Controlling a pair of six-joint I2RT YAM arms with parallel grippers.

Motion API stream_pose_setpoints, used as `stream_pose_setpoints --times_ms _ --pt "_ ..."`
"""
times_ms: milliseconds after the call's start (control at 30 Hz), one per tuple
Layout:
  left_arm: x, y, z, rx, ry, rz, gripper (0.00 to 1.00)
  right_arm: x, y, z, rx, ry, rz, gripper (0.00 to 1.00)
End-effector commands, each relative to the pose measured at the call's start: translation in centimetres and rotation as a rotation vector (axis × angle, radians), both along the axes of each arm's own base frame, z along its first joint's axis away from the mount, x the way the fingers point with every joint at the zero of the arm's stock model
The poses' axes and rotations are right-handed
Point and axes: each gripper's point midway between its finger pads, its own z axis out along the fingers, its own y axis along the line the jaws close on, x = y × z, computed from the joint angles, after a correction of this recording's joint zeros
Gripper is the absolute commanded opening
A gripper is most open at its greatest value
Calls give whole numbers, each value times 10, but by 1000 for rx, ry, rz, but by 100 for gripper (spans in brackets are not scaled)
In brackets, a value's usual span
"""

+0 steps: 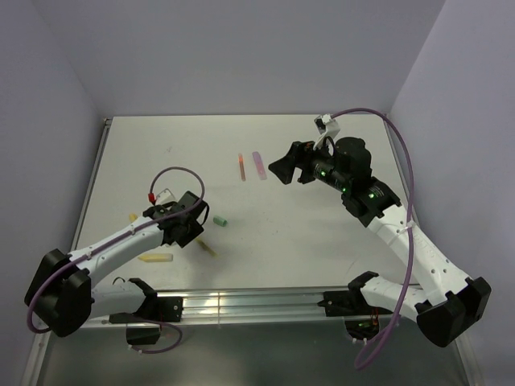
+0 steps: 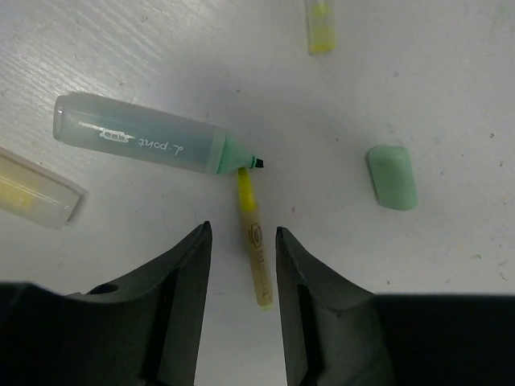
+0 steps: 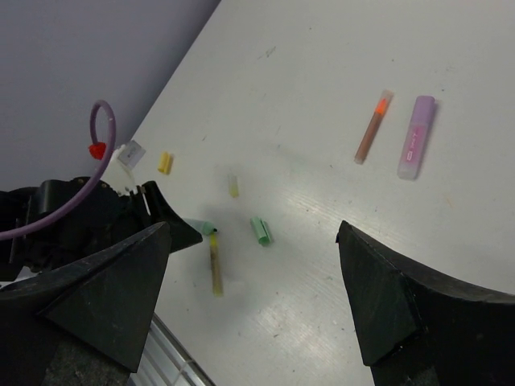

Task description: Insert the pens into the pen caps

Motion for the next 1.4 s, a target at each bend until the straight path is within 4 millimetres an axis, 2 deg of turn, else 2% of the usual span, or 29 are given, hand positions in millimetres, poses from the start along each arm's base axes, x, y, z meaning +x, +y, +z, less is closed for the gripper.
stream_pose_setpoints --times_ms 0,633,833,1233,1367 --pt "9 -2 -1 2 -23 58 43 1 1 20 33 -45 7 91" --pt "15 -18 -28 16 37 14 41 -3 0 23 38 -53 13 91" --pt "11 -15 -35 39 64 14 38 -4 0 22 35 -52 15 91" --pt "6 -16 -44 70 103 -13 20 -5 -1 21 33 -54 17 91" --pt "7 -16 -45 71 104 -17 6 -5 0 21 32 -53 20 91"
